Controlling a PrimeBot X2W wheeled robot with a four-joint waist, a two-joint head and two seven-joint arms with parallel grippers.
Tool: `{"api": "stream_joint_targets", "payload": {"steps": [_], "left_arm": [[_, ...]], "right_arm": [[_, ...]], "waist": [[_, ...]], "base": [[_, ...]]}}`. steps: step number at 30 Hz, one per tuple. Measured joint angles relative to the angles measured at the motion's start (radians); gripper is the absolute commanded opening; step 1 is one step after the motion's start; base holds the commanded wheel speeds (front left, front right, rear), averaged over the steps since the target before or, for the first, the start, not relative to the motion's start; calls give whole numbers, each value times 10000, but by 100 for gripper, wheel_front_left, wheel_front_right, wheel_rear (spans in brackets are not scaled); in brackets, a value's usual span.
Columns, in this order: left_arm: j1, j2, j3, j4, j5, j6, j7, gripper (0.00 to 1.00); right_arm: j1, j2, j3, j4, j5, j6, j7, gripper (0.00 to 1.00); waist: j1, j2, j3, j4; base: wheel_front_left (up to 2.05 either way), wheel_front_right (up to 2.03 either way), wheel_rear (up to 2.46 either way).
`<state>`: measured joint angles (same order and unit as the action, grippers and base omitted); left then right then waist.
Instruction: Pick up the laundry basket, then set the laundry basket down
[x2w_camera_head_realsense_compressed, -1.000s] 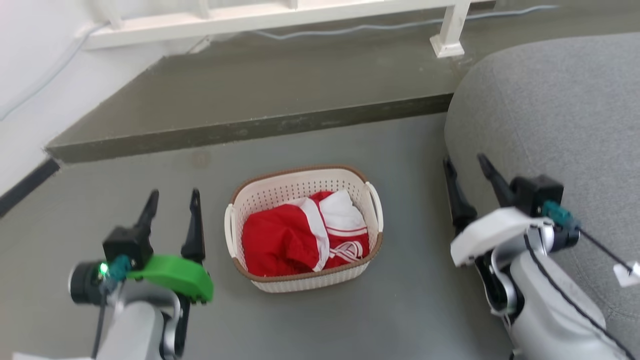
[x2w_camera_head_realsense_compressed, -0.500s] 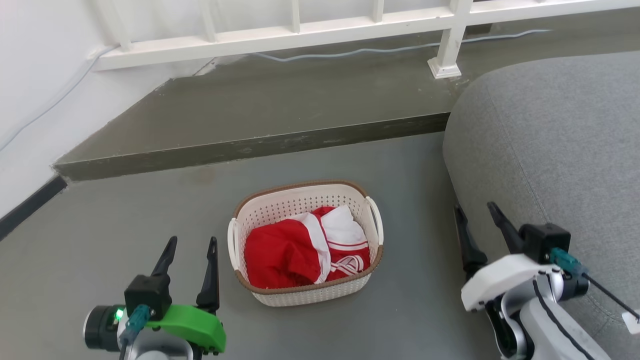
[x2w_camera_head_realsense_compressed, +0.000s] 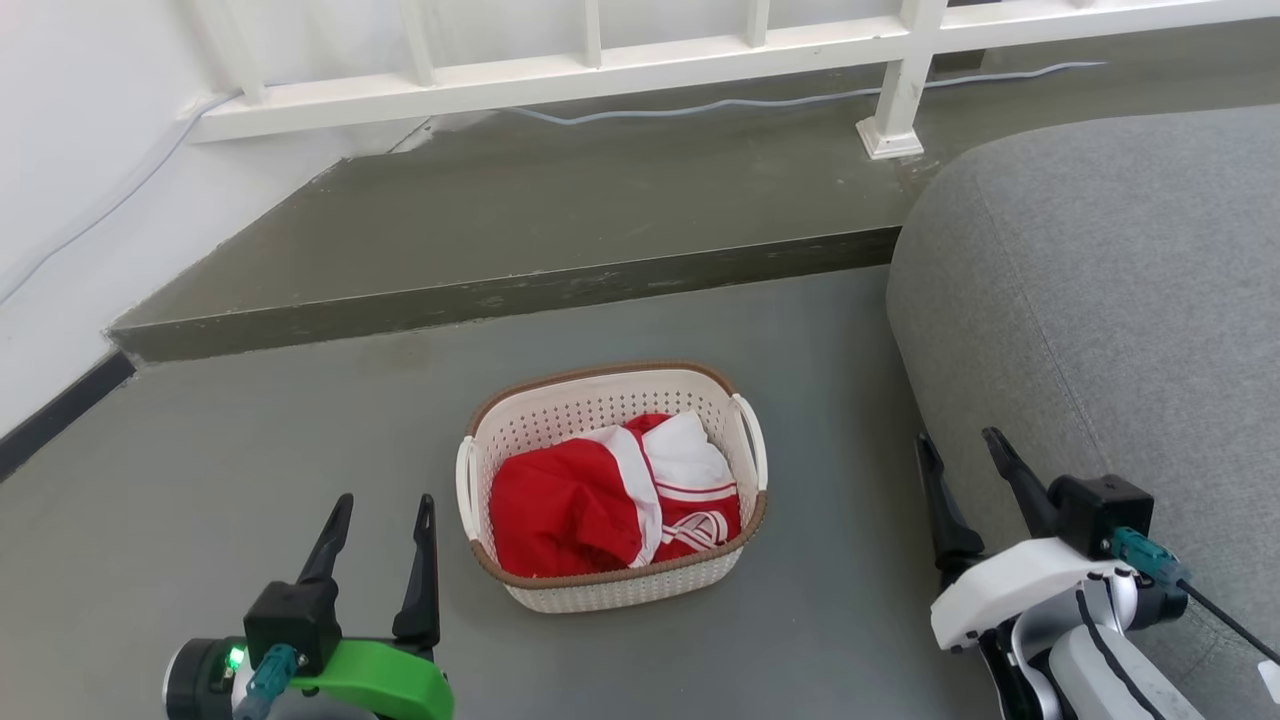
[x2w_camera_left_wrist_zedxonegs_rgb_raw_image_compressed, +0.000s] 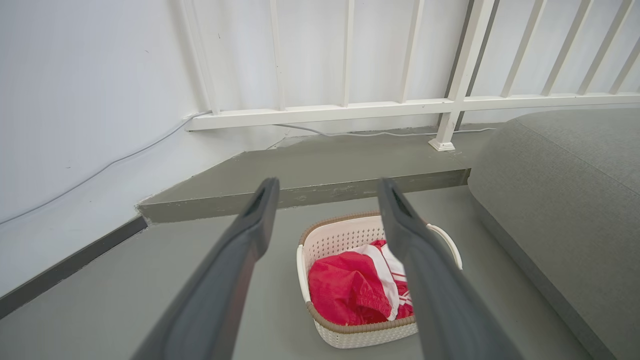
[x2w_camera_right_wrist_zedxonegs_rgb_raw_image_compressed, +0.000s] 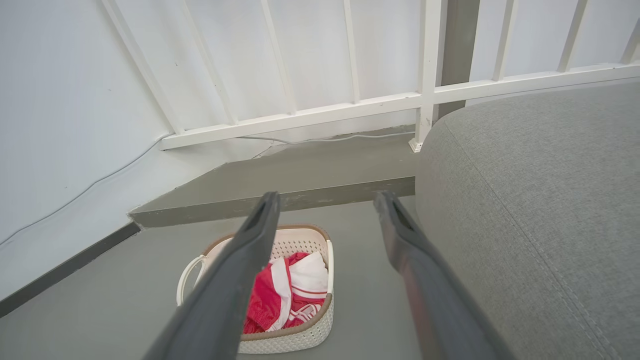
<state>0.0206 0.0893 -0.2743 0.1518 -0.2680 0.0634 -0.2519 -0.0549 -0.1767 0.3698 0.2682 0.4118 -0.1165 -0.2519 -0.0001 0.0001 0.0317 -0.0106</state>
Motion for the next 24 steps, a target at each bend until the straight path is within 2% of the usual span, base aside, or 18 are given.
{"api": "stream_joint_targets", "payload": {"steps": [24], "left_arm": [[485,0,54,-623,17,88,0,100]], "right_arm": [[497,-2,-255,-585,-345,-73,0,100]], "waist": [[0,0,107,54]], "base": [[0,0,0]]}}
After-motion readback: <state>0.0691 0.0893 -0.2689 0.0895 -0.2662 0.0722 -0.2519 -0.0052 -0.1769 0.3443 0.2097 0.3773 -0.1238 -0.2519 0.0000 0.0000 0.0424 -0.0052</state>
